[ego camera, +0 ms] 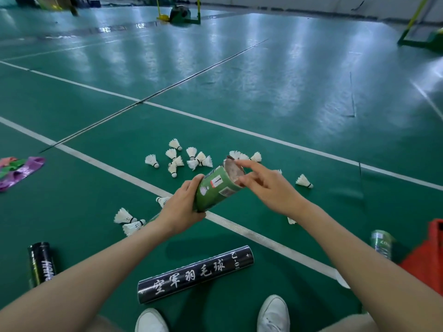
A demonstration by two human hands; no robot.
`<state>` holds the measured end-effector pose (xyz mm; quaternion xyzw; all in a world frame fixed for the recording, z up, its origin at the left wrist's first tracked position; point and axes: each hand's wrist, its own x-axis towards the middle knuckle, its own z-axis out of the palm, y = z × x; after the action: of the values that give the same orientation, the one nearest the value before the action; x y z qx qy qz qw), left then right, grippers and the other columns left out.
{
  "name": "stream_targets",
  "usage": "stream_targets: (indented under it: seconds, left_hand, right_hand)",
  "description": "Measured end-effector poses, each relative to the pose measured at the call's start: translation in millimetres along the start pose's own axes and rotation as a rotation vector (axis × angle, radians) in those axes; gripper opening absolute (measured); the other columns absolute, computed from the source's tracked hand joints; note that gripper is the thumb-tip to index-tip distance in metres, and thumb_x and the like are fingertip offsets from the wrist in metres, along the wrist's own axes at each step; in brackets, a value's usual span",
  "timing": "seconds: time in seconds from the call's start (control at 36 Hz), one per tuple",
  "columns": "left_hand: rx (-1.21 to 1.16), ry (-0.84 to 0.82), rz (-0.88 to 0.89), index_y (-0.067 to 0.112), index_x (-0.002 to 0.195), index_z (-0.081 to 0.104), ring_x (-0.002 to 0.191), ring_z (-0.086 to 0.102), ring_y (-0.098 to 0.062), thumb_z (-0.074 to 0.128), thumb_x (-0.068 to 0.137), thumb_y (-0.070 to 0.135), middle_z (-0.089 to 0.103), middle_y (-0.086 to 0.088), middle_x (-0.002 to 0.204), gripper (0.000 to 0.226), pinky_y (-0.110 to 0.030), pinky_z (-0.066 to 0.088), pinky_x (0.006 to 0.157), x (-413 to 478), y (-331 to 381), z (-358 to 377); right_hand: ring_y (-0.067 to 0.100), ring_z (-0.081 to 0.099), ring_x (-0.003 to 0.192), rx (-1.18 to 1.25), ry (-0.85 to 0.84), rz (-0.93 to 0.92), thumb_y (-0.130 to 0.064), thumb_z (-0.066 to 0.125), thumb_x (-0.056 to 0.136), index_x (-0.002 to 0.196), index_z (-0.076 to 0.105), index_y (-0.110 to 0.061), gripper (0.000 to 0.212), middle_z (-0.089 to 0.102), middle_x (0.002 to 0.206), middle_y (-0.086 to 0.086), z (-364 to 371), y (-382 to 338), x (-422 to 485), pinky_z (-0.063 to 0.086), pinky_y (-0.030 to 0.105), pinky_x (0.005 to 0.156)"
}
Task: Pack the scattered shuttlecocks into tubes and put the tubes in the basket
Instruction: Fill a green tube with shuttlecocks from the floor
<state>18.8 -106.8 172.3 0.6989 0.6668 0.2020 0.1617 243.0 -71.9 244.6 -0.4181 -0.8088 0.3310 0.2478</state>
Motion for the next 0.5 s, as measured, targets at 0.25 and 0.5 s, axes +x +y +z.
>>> stream_targets:
  seconds: [0.25, 0.5]
  left_hand:
    - [0.223, -0.210, -0.091, 0.031, 0.146, 0.019, 0.108, 0.046, -0.027, 0.075, 0.068, 0.031, 0.044, -0.006, 0.118, 0.096, -0.037, 0.048, 0.083, -1.9, -23.9, 18.6]
    - [0.402, -0.421, -0.059, 0.034, 0.147, 0.011, 0.118, 0.039, -0.030, 0.071, 0.070, 0.040, 0.039, -0.009, 0.126, 0.098, -0.045, 0.048, 0.091, 39.6, -29.3, 91.7]
  right_hand:
    - [0.006, 0.066, 0.092, -0.022, -0.068, 0.283, -0.021, 0.053, 0.096, 0.114, 0.061, -0.020, 0.019, 0.071, 0.092, -0.008, 3.7, 73.8, -6.7, 0.046, 0.021, 0.088]
    - [0.016, 0.054, 0.108, -0.212, -0.268, 0.575, -0.033, 0.051, 0.097, 0.128, 0.053, -0.015, 0.036, 0.061, 0.117, -0.001, 30.3, 179.9, -4.8, 0.038, 0.023, 0.087]
